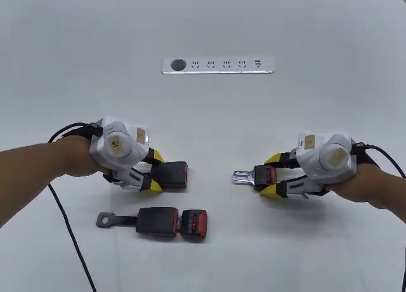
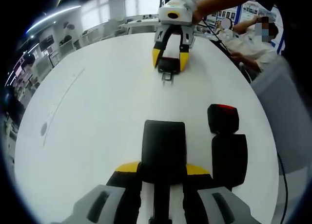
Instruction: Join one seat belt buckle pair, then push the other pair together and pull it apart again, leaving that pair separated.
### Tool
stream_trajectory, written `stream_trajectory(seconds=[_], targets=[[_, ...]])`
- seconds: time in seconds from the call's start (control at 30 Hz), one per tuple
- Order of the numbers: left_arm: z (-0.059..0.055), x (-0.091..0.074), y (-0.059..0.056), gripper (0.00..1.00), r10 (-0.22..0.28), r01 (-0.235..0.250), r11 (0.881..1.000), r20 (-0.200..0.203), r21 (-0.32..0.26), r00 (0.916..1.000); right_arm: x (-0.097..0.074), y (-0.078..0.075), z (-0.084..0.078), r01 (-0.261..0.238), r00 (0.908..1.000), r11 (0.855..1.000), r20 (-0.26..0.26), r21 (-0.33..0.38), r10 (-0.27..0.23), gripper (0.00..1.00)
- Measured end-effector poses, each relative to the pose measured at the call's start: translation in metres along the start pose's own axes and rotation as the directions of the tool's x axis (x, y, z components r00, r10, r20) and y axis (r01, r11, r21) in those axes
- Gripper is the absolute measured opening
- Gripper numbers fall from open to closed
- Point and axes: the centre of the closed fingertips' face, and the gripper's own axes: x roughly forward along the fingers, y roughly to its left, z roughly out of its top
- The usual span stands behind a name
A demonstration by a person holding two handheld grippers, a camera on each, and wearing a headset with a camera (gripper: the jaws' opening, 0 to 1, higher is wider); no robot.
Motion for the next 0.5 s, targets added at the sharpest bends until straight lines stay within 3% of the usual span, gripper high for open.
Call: stream_trajectory(seconds=[0.5], targets=[[0.000, -0.001, 0.000, 0.33, -0.001, 0.001, 1.000, -0.007, -0.003, 1.0000, -0.015, -0.005, -0.019, 0.012, 0.9997, 1.000, -0.023, 0.013, -0.012, 0.35]])
